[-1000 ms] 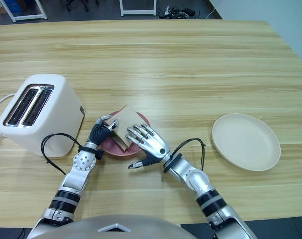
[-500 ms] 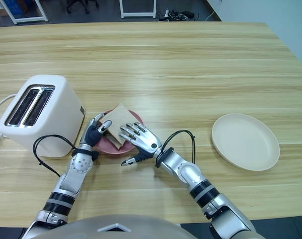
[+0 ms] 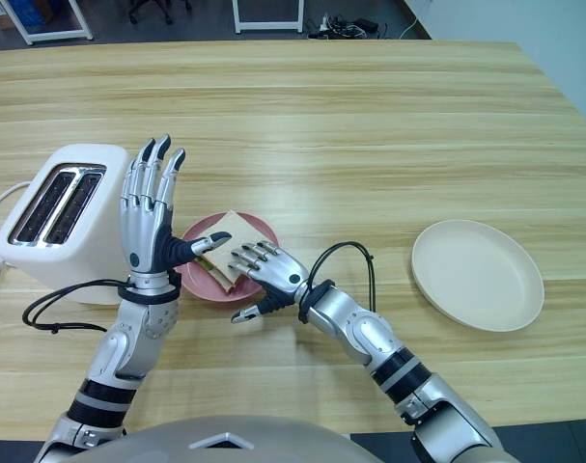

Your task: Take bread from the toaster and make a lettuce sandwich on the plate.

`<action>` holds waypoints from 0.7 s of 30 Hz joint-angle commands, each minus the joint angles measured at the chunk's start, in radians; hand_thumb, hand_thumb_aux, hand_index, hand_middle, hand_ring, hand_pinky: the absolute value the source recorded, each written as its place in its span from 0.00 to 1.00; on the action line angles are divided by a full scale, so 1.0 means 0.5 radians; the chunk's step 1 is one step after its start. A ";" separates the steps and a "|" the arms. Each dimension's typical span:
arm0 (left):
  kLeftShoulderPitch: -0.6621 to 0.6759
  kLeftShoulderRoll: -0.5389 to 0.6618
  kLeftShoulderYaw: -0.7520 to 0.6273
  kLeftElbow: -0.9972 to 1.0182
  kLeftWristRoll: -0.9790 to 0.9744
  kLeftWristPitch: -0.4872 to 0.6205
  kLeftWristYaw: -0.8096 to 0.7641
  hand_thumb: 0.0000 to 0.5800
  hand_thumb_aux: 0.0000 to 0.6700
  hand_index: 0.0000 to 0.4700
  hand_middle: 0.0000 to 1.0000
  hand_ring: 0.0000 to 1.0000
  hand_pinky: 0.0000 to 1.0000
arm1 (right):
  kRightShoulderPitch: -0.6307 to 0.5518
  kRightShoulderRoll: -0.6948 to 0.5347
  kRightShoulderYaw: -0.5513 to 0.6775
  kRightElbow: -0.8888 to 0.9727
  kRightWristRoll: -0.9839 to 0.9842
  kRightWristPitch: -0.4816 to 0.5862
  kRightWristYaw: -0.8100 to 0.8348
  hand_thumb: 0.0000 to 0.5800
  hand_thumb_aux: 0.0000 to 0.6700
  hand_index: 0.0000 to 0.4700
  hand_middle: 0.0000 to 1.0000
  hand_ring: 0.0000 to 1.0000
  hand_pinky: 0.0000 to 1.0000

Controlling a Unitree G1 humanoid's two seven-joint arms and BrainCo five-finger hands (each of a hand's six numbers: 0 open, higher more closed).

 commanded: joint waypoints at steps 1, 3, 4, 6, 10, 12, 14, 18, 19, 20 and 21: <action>0.118 -0.091 0.047 0.155 -0.701 -0.228 -0.294 0.00 0.00 0.00 0.00 0.00 0.00 | 0.262 -0.166 0.151 0.187 0.017 -0.060 0.243 0.00 0.00 0.00 0.00 0.00 0.00; 0.156 -0.129 0.086 0.227 -0.938 -0.281 -0.392 0.00 0.00 0.00 0.00 0.00 0.00 | 0.253 -0.159 0.057 0.093 0.129 -0.105 0.104 0.00 0.00 0.00 0.00 0.00 0.00; 0.168 -0.130 0.090 0.267 -0.998 -0.300 -0.432 0.00 0.00 0.00 0.00 0.00 0.00 | 0.250 -0.165 0.010 0.043 0.177 -0.138 0.029 0.00 0.00 0.00 0.00 0.00 0.00; 0.182 -0.122 0.087 0.359 -1.042 -0.342 -0.479 0.00 0.00 0.00 0.00 0.00 0.00 | 0.250 -0.179 -0.114 -0.060 0.288 -0.208 -0.125 0.00 0.00 0.00 0.00 0.00 0.00; 0.202 -0.141 0.113 0.419 -1.113 -0.433 -0.523 0.00 0.00 0.00 0.00 0.00 0.00 | 0.268 -0.227 -0.344 -0.177 0.416 -0.314 -0.350 0.00 0.00 0.00 0.00 0.00 0.00; 0.203 -0.148 0.136 0.426 -1.123 -0.457 -0.524 0.00 0.00 0.00 0.00 0.00 0.00 | 0.290 -0.212 -0.454 -0.241 0.546 -0.392 -0.432 0.00 0.00 0.00 0.00 0.00 0.00; 0.206 -0.153 0.159 0.427 -1.130 -0.490 -0.518 0.00 0.00 0.00 0.00 0.00 0.00 | 0.315 -0.178 -0.563 -0.317 0.724 -0.494 -0.502 0.00 0.00 0.00 0.00 0.00 0.00; 0.256 -0.084 0.195 0.348 -1.159 -0.581 -0.612 0.00 0.00 0.00 0.00 0.00 0.00 | 0.428 -0.162 -0.671 -0.417 1.099 -0.584 -0.380 0.00 0.00 0.00 0.00 0.00 0.00; 0.294 -0.033 0.222 0.259 -1.199 -0.630 -0.677 0.00 0.00 0.00 0.00 0.00 0.00 | 0.480 -0.194 -0.691 -0.431 1.162 -0.602 -0.326 0.00 0.00 0.00 0.00 0.00 0.00; 0.352 0.054 0.260 0.110 -1.321 -0.680 -0.810 0.00 0.00 0.00 0.13 0.13 0.13 | 0.554 -0.257 -0.725 -0.461 1.244 -0.610 -0.248 0.00 0.00 0.00 0.00 0.00 0.00; 0.414 0.152 0.315 -0.056 -1.408 -0.678 -0.944 0.42 0.24 0.24 0.95 0.95 0.95 | 0.638 -0.338 -0.766 -0.501 1.359 -0.602 -0.137 0.00 0.00 0.00 0.00 0.00 0.00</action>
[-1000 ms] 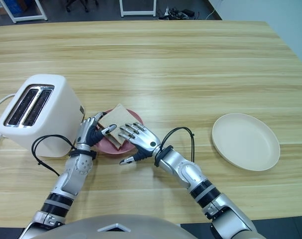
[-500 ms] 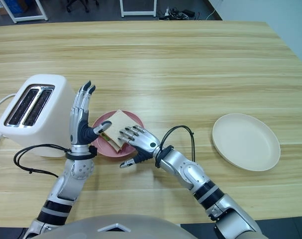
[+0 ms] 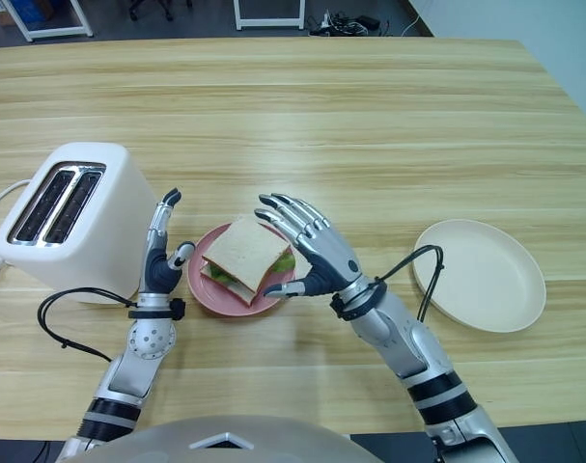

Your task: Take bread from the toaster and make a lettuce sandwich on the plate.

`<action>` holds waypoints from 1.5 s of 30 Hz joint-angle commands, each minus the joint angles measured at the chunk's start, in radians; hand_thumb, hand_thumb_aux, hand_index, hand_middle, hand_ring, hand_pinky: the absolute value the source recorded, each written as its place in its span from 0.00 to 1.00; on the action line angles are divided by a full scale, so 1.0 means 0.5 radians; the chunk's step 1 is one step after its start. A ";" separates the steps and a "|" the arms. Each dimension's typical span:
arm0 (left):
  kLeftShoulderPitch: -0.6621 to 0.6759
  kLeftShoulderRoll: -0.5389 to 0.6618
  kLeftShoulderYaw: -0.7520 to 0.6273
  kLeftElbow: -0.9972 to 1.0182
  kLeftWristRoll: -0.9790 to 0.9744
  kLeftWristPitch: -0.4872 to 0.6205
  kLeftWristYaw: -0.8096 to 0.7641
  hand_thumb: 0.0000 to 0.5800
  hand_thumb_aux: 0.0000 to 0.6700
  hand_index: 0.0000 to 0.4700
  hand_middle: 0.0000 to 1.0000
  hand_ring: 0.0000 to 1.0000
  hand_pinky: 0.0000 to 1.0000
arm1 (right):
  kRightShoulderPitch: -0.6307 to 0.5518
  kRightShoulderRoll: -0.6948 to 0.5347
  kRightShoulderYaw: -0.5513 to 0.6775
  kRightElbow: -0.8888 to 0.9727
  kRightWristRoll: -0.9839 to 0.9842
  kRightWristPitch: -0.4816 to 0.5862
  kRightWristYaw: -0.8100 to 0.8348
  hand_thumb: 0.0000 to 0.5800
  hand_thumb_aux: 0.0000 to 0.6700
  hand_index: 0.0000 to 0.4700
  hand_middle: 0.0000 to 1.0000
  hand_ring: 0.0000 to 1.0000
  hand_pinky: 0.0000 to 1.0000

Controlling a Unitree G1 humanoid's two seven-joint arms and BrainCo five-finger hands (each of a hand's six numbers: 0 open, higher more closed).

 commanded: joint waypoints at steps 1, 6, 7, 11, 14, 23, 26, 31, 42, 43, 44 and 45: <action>0.234 0.345 0.185 -0.539 -0.306 -0.068 -0.449 0.93 0.74 0.74 1.00 1.00 1.00 | 0.311 -0.279 -0.140 -0.133 0.382 0.039 0.403 0.84 0.60 0.60 0.12 0.12 0.12; 0.563 0.754 0.470 -0.946 -0.414 0.174 -1.015 1.00 1.00 1.00 1.00 1.00 1.00 | 0.706 -0.617 -0.381 -0.288 0.634 0.162 0.823 1.00 1.00 1.00 1.00 1.00 1.00; 0.598 0.813 0.451 -0.968 -0.391 0.185 -1.114 1.00 1.00 1.00 1.00 1.00 1.00 | 0.746 -0.634 -0.420 -0.316 0.644 0.200 0.864 1.00 1.00 1.00 1.00 1.00 1.00; 0.632 0.939 0.324 -0.884 -0.204 0.396 -1.414 1.00 1.00 1.00 1.00 1.00 1.00 | 0.757 -0.574 -0.348 -0.343 0.535 0.304 0.990 1.00 1.00 1.00 1.00 1.00 1.00; 0.493 0.933 0.161 -0.624 0.140 0.588 -1.453 1.00 1.00 1.00 1.00 1.00 1.00 | 0.698 -0.448 -0.206 -0.292 0.299 0.390 0.990 1.00 1.00 1.00 1.00 1.00 1.00; 0.235 0.770 -0.202 -0.341 0.558 0.895 -1.485 1.00 1.00 1.00 1.00 1.00 1.00 | 0.479 -0.176 0.113 -0.096 -0.197 0.510 0.965 1.00 1.00 1.00 1.00 1.00 1.00; 0.096 0.677 -0.287 -0.232 0.576 0.891 -1.446 1.00 1.00 1.00 1.00 1.00 1.00 | 0.399 -0.122 0.142 -0.009 -0.200 0.501 0.954 1.00 1.00 1.00 1.00 1.00 1.00; -0.190 0.468 -0.458 0.041 0.565 0.887 -1.404 1.00 1.00 1.00 1.00 1.00 1.00 | 0.103 -0.002 0.164 0.340 -0.142 0.431 0.902 1.00 1.00 1.00 1.00 1.00 1.00; -1.013 0.070 -0.585 1.131 0.493 0.758 -1.159 1.00 1.00 1.00 1.00 1.00 1.00 | -0.690 0.184 0.249 1.500 -0.430 0.291 0.168 1.00 1.00 1.00 1.00 1.00 1.00; -1.080 0.041 -0.579 1.246 0.478 0.726 -1.113 1.00 1.00 1.00 1.00 1.00 1.00 | -0.727 0.179 0.270 1.558 -0.465 0.283 0.105 1.00 1.00 1.00 1.00 1.00 1.00; -1.131 0.020 -0.581 1.342 0.470 0.694 -1.075 1.00 1.00 1.00 1.00 1.00 1.00 | -0.737 0.168 0.272 1.570 -0.471 0.266 0.065 1.00 1.00 1.00 1.00 1.00 1.00; -1.157 0.011 -0.581 1.393 0.454 0.658 -1.048 1.00 1.00 1.00 1.00 1.00 1.00 | -0.722 0.147 0.258 1.529 -0.464 0.255 0.039 1.00 1.00 1.00 1.00 1.00 1.00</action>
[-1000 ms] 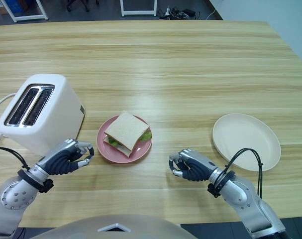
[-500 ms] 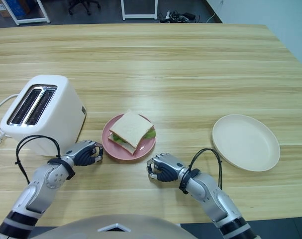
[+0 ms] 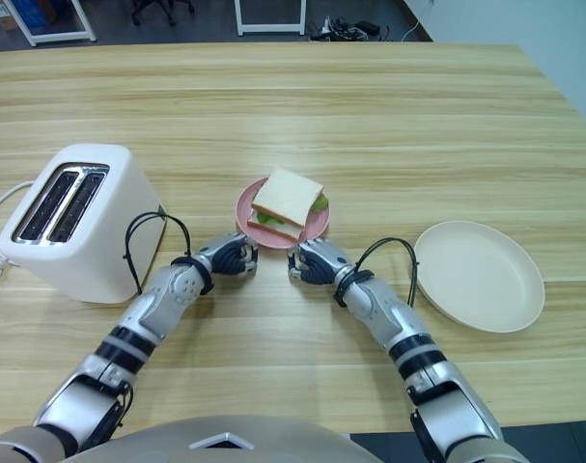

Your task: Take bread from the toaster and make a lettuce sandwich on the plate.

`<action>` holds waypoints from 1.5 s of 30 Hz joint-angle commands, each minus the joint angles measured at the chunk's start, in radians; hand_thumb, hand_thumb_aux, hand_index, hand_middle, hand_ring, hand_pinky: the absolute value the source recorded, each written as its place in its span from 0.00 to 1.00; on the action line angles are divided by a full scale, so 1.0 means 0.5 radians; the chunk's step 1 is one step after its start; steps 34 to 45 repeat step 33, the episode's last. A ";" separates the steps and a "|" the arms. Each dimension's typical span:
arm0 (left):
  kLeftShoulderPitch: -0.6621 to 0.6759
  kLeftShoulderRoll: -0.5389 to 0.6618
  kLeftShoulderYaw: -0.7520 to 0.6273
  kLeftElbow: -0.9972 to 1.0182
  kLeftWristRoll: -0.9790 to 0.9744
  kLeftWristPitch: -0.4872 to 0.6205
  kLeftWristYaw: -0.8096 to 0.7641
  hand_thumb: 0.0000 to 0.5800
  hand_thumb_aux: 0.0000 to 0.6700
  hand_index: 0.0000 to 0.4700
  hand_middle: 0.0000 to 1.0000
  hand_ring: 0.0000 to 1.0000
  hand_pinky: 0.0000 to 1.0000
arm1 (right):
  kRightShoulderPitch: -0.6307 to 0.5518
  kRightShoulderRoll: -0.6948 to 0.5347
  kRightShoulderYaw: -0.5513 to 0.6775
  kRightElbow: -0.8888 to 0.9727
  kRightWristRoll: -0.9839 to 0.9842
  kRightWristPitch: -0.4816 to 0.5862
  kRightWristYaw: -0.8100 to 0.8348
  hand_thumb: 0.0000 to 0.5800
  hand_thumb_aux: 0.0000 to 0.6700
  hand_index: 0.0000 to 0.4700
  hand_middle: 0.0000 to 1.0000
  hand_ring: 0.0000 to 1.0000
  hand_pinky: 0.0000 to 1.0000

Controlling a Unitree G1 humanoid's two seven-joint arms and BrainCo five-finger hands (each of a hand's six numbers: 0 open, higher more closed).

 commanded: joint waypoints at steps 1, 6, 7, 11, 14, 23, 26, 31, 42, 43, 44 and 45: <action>-0.059 -0.044 -0.036 0.415 -0.035 -0.058 0.087 0.99 0.89 0.89 1.00 1.00 1.00 | 0.017 -0.076 0.013 0.033 -0.075 -0.005 -0.098 1.00 1.00 1.00 1.00 1.00 1.00; 0.260 -0.146 0.429 -0.324 -0.640 -0.441 0.398 0.00 0.00 0.00 0.00 0.00 0.00 | 0.582 -0.301 -0.388 -1.019 0.787 -0.175 0.251 0.00 0.00 0.00 0.00 0.00 0.00; 0.345 -0.202 0.540 -0.541 -0.836 -0.506 0.423 0.00 0.00 0.00 0.00 0.00 0.00 | 0.674 -0.314 -0.479 -1.227 1.012 -0.172 0.303 0.00 0.00 0.00 0.00 0.00 0.00; 0.410 -0.396 0.790 -0.784 -1.210 -0.513 0.566 0.00 0.00 0.00 0.00 0.00 0.00 | 0.701 -0.121 -0.721 -1.435 1.128 -0.006 0.126 0.00 0.00 0.00 0.00 0.00 0.00; 0.337 -0.481 0.921 -0.557 -1.333 -0.530 0.651 0.00 0.00 0.00 0.00 0.00 0.00 | 0.577 0.153 -0.762 -1.184 0.977 0.246 -0.173 0.00 0.00 0.00 0.00 0.00 0.00; 0.204 -0.520 1.004 0.127 -1.313 -0.801 0.702 0.00 0.00 0.00 0.00 0.00 0.00 | 0.431 0.606 -0.808 -0.692 1.248 0.366 -0.184 0.00 0.00 0.00 0.00 0.00 0.00; 0.201 -0.516 0.977 0.179 -1.269 -0.856 0.690 0.00 0.00 0.00 0.00 0.00 0.00 | 0.396 0.629 -0.821 -0.610 1.237 0.330 -0.178 0.00 0.00 0.00 0.00 0.00 0.00; 0.195 -0.504 0.972 0.212 -1.236 -0.916 0.684 0.00 0.00 0.00 0.00 0.00 0.00 | 0.367 0.638 -0.881 -0.552 1.330 0.250 -0.080 0.00 0.00 0.00 0.00 0.00 0.00; 0.192 -0.504 0.968 0.216 -1.232 -0.921 0.675 0.00 0.00 0.00 0.00 0.00 0.00 | 0.379 0.632 -0.890 -0.567 1.359 0.223 -0.025 0.00 0.00 0.00 0.00 0.00 0.00; 0.192 -0.504 0.968 0.216 -1.232 -0.921 0.675 0.00 0.00 0.00 0.00 0.00 0.00 | 0.379 0.632 -0.890 -0.567 1.359 0.223 -0.025 0.00 0.00 0.00 0.00 0.00 0.00; 0.192 -0.504 0.968 0.216 -1.232 -0.921 0.675 0.00 0.00 0.00 0.00 0.00 0.00 | 0.379 0.632 -0.890 -0.567 1.359 0.223 -0.025 0.00 0.00 0.00 0.00 0.00 0.00; 0.192 -0.504 0.968 0.216 -1.232 -0.921 0.675 0.00 0.00 0.00 0.00 0.00 0.00 | 0.379 0.632 -0.890 -0.567 1.359 0.223 -0.025 0.00 0.00 0.00 0.00 0.00 0.00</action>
